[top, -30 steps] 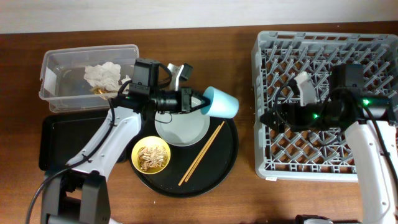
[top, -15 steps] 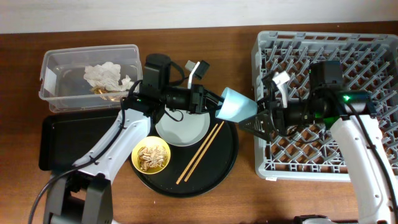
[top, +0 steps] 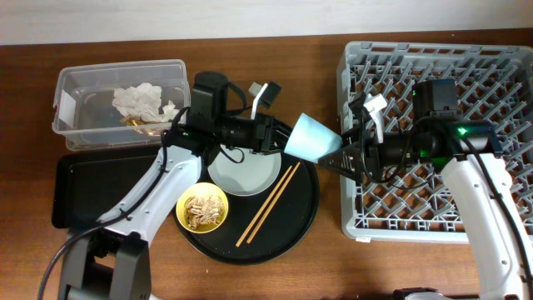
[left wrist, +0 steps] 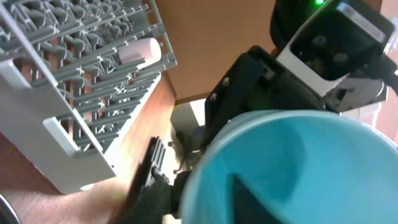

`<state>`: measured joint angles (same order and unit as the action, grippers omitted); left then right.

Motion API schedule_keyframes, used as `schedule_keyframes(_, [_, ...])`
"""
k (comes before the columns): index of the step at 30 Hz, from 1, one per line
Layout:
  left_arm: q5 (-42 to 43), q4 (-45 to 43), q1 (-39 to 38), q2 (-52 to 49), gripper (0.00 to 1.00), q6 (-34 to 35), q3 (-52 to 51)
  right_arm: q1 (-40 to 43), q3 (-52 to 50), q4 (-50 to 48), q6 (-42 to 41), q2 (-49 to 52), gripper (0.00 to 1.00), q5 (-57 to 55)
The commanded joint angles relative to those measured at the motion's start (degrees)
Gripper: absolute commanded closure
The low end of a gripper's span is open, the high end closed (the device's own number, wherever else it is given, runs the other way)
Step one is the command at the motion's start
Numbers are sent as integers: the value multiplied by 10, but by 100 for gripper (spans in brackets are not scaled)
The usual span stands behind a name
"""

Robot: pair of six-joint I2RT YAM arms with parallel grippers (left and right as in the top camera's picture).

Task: Sort waste into correct bins and load items into the dishwasher rack
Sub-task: 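Hand the blue cup from the left gripper to the right gripper, then place the blue cup in the rack with the right gripper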

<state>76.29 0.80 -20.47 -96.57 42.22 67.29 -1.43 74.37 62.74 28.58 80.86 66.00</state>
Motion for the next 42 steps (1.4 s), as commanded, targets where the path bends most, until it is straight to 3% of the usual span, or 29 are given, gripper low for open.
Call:
schedule_keyframes(1, [-8, 7, -2, 14, 53, -55, 7, -4, 9, -1, -3, 2, 42, -29])
schedule_keyframes(7, [-200, 177, 3, 14, 47, -166, 6, -3, 9, 9, -40, 1, 48, -163])
schedule_keyframes(15, [-423, 384, 87, 65, 41, -298, 6, 98, 88, 86, -254, 1, 49, -501])
schedule_keyframes(19, [-542, 422, 117, 135, 40, -304, 7, 170, 115, 106, -326, 2, 50, -626])
schedule_keyframes(23, [-587, 424, 119, 180, 37, -304, 6, 246, 115, 113, -366, 22, 53, -681])
schedule_keyframes(29, [-588, 435, 119, 182, 37, -303, 6, 321, 115, 105, -379, 98, 53, -675])
schedule_keyframes(34, [-588, 441, 119, 182, 37, -303, 5, 325, 115, 84, -379, 143, 52, -652])
schedule_keyframes(36, [-588, 441, 119, 182, 37, -303, 5, 325, 115, 82, -379, 152, 34, -648])
schedule_keyframes(38, [-588, 441, 119, 182, 37, -303, 5, 325, 115, 74, -379, 153, 2, -611])
schedule_keyframes(42, [-588, 442, 119, 182, 37, -303, 5, 325, 115, 70, -379, 153, 2, -537])
